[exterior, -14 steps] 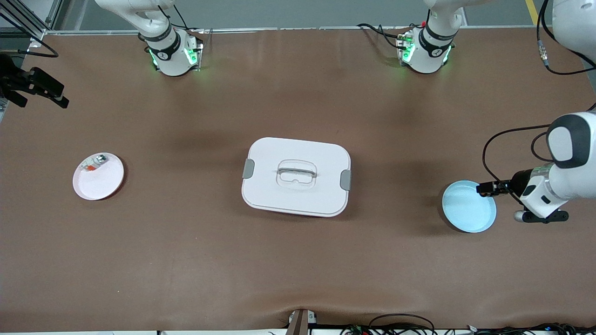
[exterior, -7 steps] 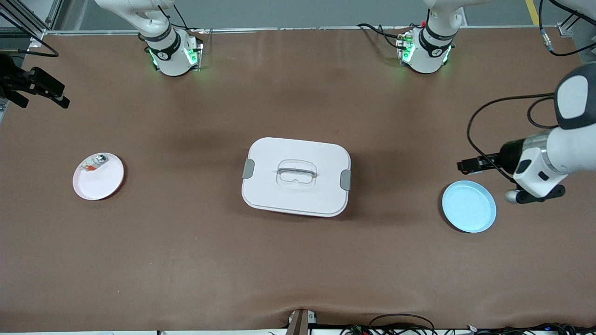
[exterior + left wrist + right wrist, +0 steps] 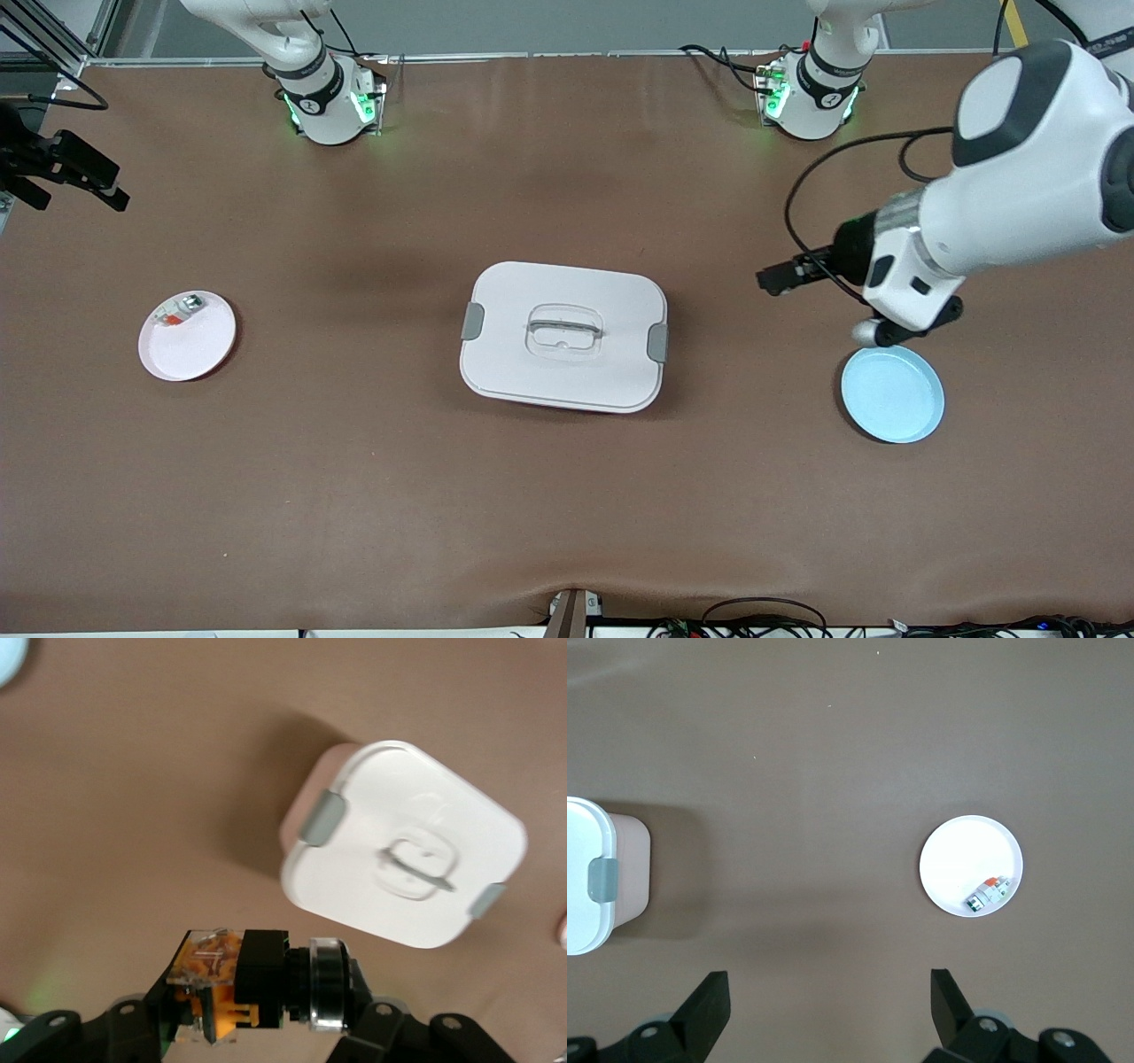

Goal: Transfer orange switch to right arm and place
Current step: 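Lift the switch and carry it with the left gripper over the box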

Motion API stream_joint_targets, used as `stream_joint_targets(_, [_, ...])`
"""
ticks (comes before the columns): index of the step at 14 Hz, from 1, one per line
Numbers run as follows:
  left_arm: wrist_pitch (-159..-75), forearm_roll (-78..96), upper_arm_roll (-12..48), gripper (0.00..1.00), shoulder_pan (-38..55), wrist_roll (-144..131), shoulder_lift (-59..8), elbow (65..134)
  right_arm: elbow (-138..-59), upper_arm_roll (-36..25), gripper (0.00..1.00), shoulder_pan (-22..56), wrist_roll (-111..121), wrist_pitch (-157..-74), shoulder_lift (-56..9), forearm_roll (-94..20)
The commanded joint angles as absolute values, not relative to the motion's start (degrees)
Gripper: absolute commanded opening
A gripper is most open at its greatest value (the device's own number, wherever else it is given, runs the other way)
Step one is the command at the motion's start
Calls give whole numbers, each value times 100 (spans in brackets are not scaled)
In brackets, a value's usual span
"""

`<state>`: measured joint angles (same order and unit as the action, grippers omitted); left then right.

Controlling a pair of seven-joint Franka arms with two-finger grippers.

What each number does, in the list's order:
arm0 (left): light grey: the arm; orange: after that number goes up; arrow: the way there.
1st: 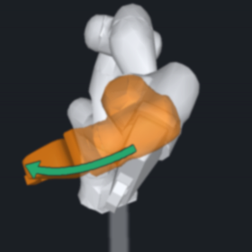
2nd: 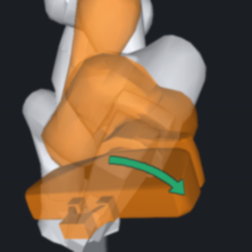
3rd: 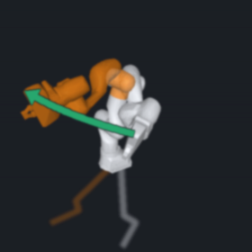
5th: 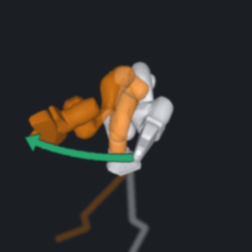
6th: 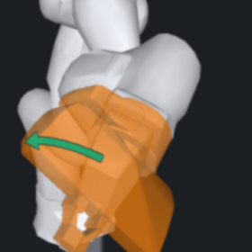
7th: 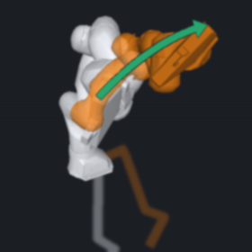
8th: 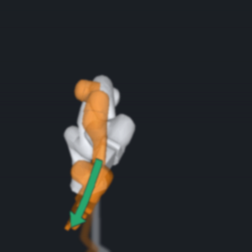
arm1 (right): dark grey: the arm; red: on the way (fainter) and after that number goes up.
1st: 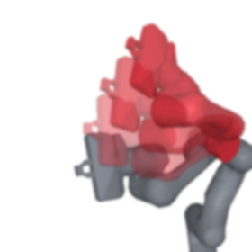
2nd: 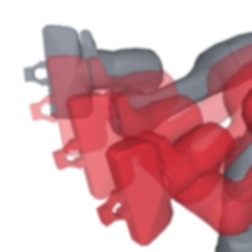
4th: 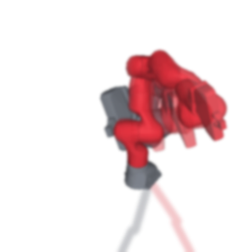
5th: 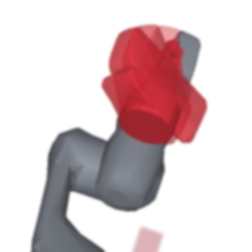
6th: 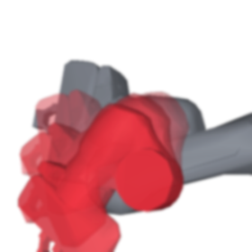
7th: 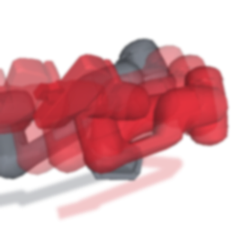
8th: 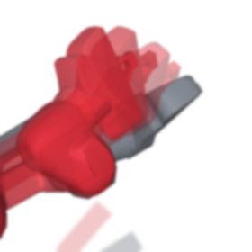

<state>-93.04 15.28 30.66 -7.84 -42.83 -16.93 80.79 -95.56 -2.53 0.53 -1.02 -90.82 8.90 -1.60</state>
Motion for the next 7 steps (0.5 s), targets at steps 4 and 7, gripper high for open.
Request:
stream_joint_targets(4, [-10422,1547,3498,21,-125,-6017,-1845,8007,-9255,-281,100,79,-149,-8965,888,-272])
stream_joint_targets(7, [-11151,1512,3481,21,403,-7107,-1942,8007,-9255,-264,100,114,-141,-8965,879,-281])
